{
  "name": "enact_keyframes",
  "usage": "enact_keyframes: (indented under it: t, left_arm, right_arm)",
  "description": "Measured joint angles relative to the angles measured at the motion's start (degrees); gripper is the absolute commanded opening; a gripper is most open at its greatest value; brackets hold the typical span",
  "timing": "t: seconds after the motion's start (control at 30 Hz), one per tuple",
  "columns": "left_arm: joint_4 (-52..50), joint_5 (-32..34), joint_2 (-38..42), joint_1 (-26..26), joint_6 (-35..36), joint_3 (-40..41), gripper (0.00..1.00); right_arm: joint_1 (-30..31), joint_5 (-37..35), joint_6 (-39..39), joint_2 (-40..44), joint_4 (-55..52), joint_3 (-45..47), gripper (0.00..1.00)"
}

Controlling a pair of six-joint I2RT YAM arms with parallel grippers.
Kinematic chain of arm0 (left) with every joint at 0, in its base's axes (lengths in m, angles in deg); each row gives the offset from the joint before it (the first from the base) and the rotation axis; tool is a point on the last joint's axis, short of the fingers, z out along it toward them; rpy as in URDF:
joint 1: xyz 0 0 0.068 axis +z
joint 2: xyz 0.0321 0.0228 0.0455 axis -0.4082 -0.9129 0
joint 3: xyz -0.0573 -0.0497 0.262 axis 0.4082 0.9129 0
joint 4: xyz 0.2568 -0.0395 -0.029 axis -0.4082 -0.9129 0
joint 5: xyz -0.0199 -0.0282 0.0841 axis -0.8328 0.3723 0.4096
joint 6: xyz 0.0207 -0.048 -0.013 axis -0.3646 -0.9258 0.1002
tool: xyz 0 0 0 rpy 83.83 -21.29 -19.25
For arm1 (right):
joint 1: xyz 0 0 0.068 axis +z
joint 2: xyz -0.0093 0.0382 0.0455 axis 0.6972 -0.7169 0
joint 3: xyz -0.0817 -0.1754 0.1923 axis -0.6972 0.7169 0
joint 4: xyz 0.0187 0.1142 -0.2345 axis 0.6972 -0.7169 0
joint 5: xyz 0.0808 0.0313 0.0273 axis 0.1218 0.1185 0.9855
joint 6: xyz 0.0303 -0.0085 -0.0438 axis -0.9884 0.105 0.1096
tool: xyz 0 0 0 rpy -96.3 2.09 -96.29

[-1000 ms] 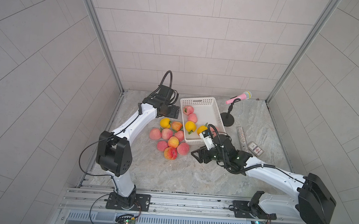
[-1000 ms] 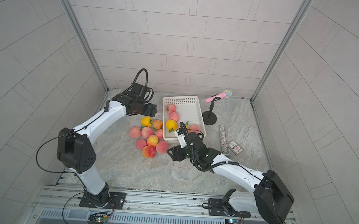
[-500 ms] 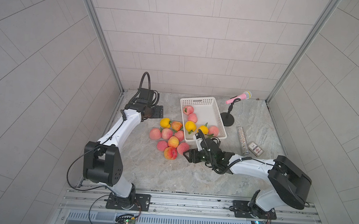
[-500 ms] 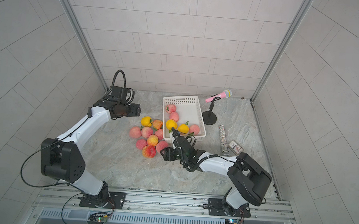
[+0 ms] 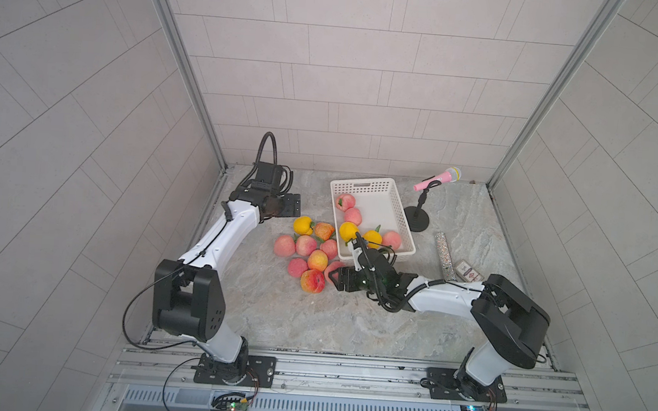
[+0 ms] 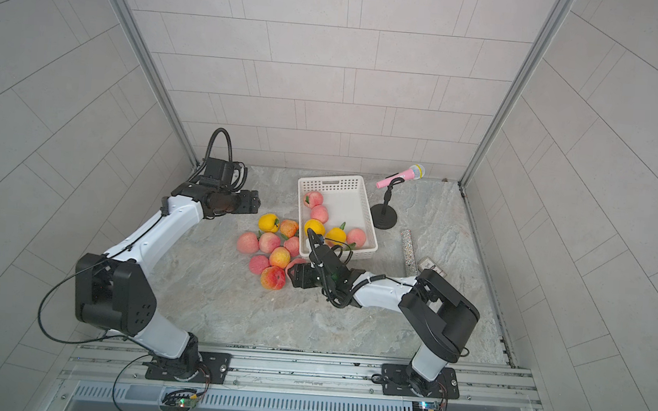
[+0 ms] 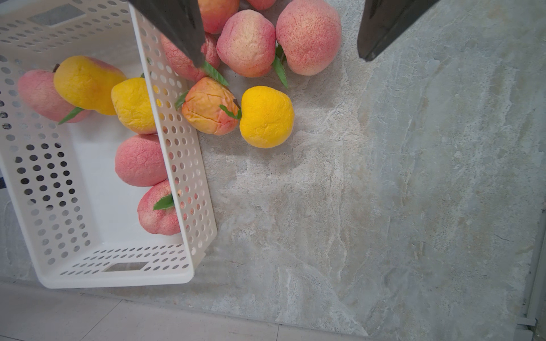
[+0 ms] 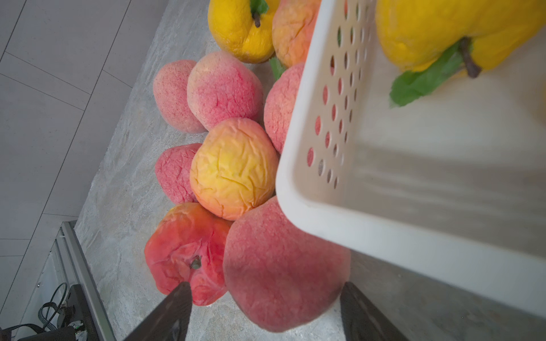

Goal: Put the peaches into the basket
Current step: Pick up the peach from the center of the board.

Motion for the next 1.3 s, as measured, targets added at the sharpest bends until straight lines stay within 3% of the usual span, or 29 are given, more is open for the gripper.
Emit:
enact_keyframes:
  t: [0.77,1.13,1.3]
  left_arm:
    - [0.0,-0.37,0.0,0.0,0.0,0.0,0.87]
    - [0.02,-0.61,0.0,0.0,0.0,0.0,0.87]
    - [0.02,-0.63,0.0,0.0,0.07,0.0,0.87]
  right_arm:
    - [0.0,-0.46,0.24,-5.57,-2.01,-4.13,0.78]
    - [0.0,-1.16,0.42,-6.99,-1.77,-4.61,0.86]
    - [0.02,-1.14,0.46,-7.1,-1.49,-4.61,0.8]
